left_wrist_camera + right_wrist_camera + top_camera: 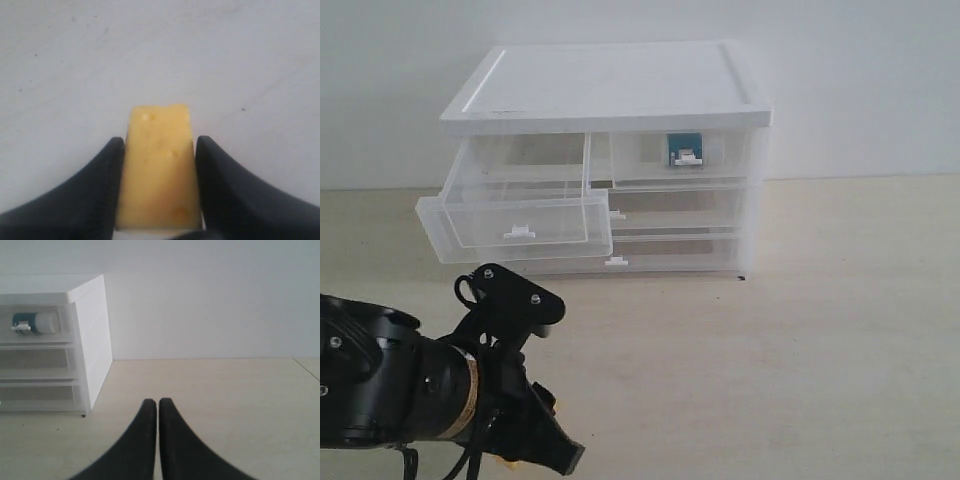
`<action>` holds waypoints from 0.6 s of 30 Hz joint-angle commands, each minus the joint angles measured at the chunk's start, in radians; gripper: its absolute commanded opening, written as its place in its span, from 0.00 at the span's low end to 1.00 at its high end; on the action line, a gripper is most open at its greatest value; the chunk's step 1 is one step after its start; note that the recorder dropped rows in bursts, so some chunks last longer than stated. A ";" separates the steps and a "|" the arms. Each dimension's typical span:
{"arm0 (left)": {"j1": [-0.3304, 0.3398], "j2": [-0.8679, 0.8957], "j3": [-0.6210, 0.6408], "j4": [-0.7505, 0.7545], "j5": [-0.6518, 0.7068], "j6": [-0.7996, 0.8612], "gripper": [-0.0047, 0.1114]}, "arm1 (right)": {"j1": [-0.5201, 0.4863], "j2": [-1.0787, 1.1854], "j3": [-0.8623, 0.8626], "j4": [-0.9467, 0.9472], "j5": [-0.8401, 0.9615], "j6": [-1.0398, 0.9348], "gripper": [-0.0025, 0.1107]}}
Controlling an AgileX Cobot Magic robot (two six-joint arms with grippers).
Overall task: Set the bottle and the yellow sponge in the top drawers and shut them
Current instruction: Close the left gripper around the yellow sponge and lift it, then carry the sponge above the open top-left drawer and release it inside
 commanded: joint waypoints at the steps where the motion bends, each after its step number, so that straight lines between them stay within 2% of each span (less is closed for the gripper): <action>1: -0.060 -0.112 0.008 -0.343 0.009 0.432 0.08 | -0.009 -0.005 0.000 0.002 0.000 -0.007 0.02; 3: -0.083 -0.159 0.003 -0.444 0.009 0.563 0.08 | -0.009 -0.005 0.000 0.002 0.000 -0.007 0.02; 5: -0.095 -0.212 -0.004 -0.481 0.006 0.641 0.08 | -0.009 -0.005 0.000 0.002 0.000 -0.007 0.02; 8: -0.095 -0.278 -0.034 -0.479 0.023 0.651 0.08 | -0.009 -0.005 0.000 0.002 0.000 -0.007 0.02; 12: -0.088 -0.345 -0.137 -0.477 0.063 0.698 0.08 | -0.009 -0.005 0.000 0.002 0.000 -0.007 0.02; 16: -0.081 -0.353 -0.253 -0.413 0.131 0.702 0.08 | -0.009 -0.005 0.000 0.002 0.000 -0.007 0.02; 18: -0.027 -0.353 -0.341 -0.373 0.183 0.725 0.08 | -0.009 -0.005 0.000 0.002 0.000 -0.007 0.02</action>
